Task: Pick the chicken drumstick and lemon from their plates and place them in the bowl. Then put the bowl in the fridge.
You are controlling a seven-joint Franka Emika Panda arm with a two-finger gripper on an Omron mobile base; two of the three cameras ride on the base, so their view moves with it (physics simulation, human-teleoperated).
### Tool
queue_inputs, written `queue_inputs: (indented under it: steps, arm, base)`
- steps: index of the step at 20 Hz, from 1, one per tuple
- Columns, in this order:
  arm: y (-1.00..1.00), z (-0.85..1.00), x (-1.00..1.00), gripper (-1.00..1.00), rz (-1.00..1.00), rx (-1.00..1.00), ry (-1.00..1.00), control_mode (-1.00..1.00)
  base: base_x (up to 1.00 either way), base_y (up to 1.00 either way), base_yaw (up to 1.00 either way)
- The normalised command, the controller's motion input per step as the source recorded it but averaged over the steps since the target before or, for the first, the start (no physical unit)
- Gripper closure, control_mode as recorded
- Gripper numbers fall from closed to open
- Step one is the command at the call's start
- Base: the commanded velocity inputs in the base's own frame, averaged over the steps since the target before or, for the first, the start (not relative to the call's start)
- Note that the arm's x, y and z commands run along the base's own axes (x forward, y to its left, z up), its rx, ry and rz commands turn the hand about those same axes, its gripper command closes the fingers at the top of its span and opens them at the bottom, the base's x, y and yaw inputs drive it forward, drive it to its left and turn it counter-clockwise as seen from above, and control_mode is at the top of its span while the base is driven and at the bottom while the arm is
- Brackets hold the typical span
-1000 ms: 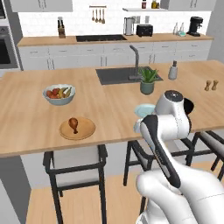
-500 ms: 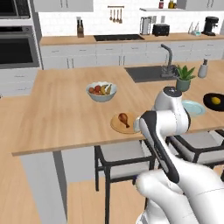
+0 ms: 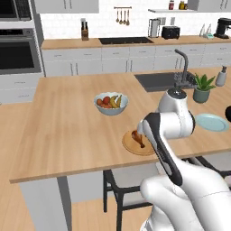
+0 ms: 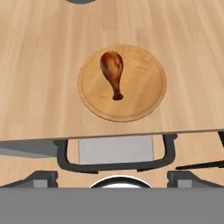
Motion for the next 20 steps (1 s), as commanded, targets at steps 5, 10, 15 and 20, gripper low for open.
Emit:
queue_inputs:
  steps: [5, 10, 15, 20]
  arm:
    - [-0.03, -0.38, 0.74, -1.0, 0.07, 0.0, 0.06, -1.0]
    - [-0.04, -0.53, 0.76, -1.0, 0.1, 0.0, 0.1, -1.0]
    - [0.0, -0.51, 0.54, -1.0, 0.08, 0.0, 0.14, -1.0]
    - [-0.06, -0.24, 0.49, -1.0, 0.06, 0.0, 0.08, -1.0]
  base:
    - [0.0, 0.0, 0.0]
    - [0.0, 0.0, 0.0]
    - [0.0, 0.0, 0.0]
    - [0.0, 0.0, 0.0]
